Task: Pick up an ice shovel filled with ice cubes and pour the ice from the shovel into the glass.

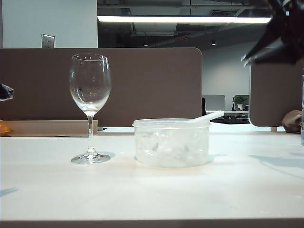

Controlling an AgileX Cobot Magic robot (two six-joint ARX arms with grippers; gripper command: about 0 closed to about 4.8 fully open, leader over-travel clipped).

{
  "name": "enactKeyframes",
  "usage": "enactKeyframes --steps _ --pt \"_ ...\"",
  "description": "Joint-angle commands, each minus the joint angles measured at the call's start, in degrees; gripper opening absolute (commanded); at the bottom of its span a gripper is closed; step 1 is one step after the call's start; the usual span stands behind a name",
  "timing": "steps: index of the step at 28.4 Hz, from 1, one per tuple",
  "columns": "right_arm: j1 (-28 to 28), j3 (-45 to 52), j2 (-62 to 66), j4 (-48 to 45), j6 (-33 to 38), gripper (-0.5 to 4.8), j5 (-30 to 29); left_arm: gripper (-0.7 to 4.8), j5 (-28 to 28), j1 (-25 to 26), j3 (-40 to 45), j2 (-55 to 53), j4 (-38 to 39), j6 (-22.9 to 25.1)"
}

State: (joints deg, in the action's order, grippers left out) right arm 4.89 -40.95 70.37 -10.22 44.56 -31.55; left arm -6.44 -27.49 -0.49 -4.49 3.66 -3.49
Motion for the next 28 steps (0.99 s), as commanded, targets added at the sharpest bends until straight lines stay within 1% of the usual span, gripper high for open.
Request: enactKeyframes --steps 1,7,9,13,15,17,21,24,28 --pt "0.02 2.71 2.14 -10.88 6.14 0.45 -0.11 0.29 -0.22 -0.07 -0.02 -0.02 -0.68 0.02" --pt "0.70 5.92 8.04 -19.45 9.68 0.46 -0.15 0.29 -0.24 -0.07 -0.02 -0.02 -0.68 0.02" --pt "0.70 6.23 10.86 -22.47 12.35 0.66 -0.83 0.29 -0.22 -0.07 -0.02 -0.02 -0.68 0.02" --pt "1.62 6.60 16.63 -30.97 17.46 0.69 -1.64 0.29 -0.24 -0.07 -0.02 -0.02 -0.68 0.02" --pt "2.01 6.62 18.14 -33.40 18.43 0.99 -1.05 0.29 -0.22 -0.07 -0.02 -0.02 -0.68 0.02" --pt "2.16 6.62 18.86 -33.97 18.69 1.22 0.26 0.29 -0.22 -0.07 -0.02 -0.02 -0.68 0.02" --pt "2.16 6.62 18.99 -33.86 18.69 1.28 2.19 0.29 -0.22 -0.07 -0.02 -0.02 -0.66 0.02" --pt "2.16 6.62 19.04 -33.75 18.69 1.84 2.56 0.29 -0.22 -0.07 -0.02 -0.02 -0.66 0.02" --pt "2.16 6.62 20.26 -34.47 18.73 1.86 2.73 0.29 -0.22 -0.07 -0.02 -0.02 -0.66 0.02"
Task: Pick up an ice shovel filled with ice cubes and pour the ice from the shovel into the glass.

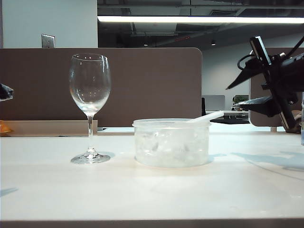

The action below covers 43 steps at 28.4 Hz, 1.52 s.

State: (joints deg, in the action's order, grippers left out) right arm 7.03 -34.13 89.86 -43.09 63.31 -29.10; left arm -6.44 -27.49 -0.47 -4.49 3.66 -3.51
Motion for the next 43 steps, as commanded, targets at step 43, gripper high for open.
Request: enactKeyframes --steps 43 --pt "6.51 -0.35 8.48 -8.15 3.17 1.36 5.01 0.29 -0.24 -0.07 -0.04 -0.02 -0.48 0.04"
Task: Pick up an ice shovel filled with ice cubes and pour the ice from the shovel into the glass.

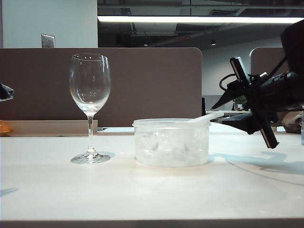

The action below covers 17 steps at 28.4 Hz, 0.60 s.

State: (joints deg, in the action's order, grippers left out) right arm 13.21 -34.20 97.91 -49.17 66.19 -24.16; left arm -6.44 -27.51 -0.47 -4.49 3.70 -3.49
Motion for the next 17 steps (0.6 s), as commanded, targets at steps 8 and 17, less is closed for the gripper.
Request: enactKeyframes --steps 8,17 --pt "0.59 -0.28 0.50 -2.23 0.28 0.74 0.70 0.29 -0.22 -0.04 -0.04 -0.02 -0.50 0.02" --pt "0.59 -0.31 0.50 -4.09 2.34 -0.05 1.22 0.29 -0.22 -0.04 -0.04 -0.02 -0.48 0.02"
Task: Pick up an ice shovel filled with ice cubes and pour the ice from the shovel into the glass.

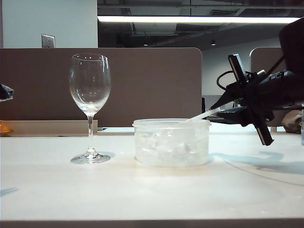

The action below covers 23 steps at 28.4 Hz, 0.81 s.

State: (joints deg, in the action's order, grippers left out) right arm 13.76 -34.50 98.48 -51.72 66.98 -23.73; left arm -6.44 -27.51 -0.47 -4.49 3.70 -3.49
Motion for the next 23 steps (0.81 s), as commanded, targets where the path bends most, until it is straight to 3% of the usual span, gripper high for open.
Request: enactKeyframes --steps 1,23 --pt "0.04 0.00 -0.07 -2.16 2.60 -0.05 1.20 0.29 -0.22 -0.04 -0.04 -0.02 -0.48 0.02" --pt "0.07 0.02 -0.07 -6.47 15.96 -0.05 3.19 0.29 -0.22 -0.04 -0.04 -0.02 -0.42 0.02"
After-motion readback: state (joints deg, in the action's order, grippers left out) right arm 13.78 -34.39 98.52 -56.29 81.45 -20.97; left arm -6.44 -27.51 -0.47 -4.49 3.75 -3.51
